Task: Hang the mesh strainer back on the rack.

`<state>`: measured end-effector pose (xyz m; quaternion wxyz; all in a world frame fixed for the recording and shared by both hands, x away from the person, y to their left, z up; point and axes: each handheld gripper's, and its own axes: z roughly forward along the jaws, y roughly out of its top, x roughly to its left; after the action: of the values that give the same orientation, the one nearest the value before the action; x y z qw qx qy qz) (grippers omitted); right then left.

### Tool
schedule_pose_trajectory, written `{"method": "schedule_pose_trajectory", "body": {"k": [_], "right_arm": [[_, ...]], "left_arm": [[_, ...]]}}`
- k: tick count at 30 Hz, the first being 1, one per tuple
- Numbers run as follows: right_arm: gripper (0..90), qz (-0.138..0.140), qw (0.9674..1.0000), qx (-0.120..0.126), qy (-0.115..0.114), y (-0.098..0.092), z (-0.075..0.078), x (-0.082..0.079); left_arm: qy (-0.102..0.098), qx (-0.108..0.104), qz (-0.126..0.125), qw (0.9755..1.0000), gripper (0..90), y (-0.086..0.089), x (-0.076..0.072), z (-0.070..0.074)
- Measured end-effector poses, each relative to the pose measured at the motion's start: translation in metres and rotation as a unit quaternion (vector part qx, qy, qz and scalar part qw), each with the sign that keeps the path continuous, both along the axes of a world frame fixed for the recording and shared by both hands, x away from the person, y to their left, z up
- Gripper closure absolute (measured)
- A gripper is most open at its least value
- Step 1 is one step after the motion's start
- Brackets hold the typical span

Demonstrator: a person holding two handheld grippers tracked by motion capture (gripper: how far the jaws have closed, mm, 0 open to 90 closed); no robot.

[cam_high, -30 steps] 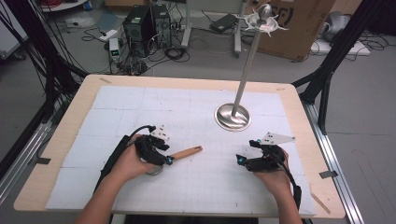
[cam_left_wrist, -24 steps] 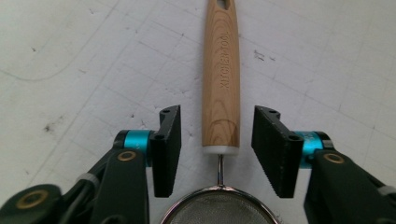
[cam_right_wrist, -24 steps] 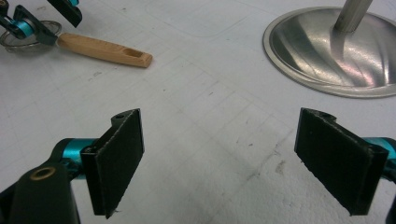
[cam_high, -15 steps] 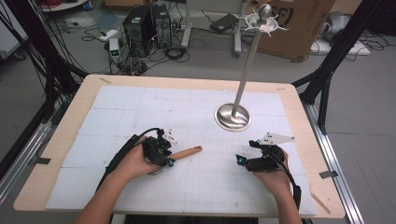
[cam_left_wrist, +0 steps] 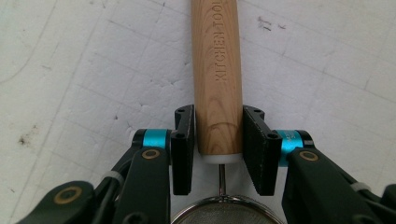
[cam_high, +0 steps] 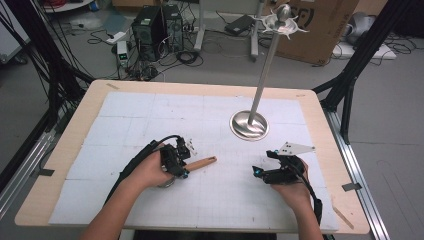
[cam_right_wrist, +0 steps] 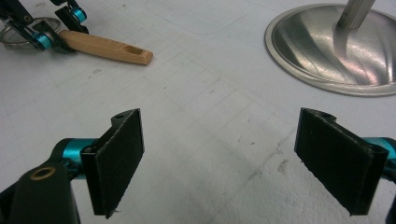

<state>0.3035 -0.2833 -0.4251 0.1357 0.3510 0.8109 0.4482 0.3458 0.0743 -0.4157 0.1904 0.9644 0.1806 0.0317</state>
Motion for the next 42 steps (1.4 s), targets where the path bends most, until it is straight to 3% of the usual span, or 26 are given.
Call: {"method": "schedule_pose_trajectory", "body": {"k": [4, 13, 18, 21, 26, 31, 36, 39, 42], "right_arm": [[14.9, 0.001, 1.0000, -0.003, 0.002, 0.001, 0.000, 0.000], [14.9, 0.000, 1.0000, 0.000, 0.001, 0.000, 0.000, 0.000], [14.9, 0.000, 1.0000, 0.001, 0.001, -0.001, -0.001, 0.001], [14.9, -0.001, 1.0000, 0.001, 0.002, -0.001, 0.000, 0.000], [14.9, 0.000, 1.0000, 0.000, 0.001, -0.001, 0.000, 0.000], [14.9, -0.001, 1.0000, 0.000, 0.001, -0.001, 0.000, 0.000], [14.9, 0.000, 1.0000, 0.001, -0.001, -0.001, 0.000, 0.000], [14.9, 0.000, 1.0000, 0.001, 0.000, -0.001, 0.000, 0.001], [14.9, 0.000, 1.0000, 0.003, 0.001, -0.001, 0.000, 0.000]], "left_arm": [[0.005, -0.003, 0.000, 1.0000, 66.4, 0.001, 0.001, 0.000], [-0.011, -0.007, -0.005, 0.9999, 68.9, 0.001, -0.003, 0.000], [-0.031, -0.064, -0.004, 0.9974, 68.9, 0.004, -0.004, 0.012], [-0.040, -0.115, 0.007, 0.9925, 68.9, 0.011, -0.003, 0.024], [-0.056, -0.174, 0.023, 0.9829, 68.9, 0.020, -0.001, 0.041], [-0.059, -0.238, 0.029, 0.9691, 68.8, 0.023, 0.004, 0.058], [-0.071, -0.275, 0.028, 0.9584, 68.8, 0.019, 0.008, 0.079], [-0.081, -0.282, 0.025, 0.9556, 68.8, 0.014, 0.011, 0.091], [-0.090, -0.295, 0.021, 0.9509, 68.8, 0.008, 0.014, 0.104]]}}
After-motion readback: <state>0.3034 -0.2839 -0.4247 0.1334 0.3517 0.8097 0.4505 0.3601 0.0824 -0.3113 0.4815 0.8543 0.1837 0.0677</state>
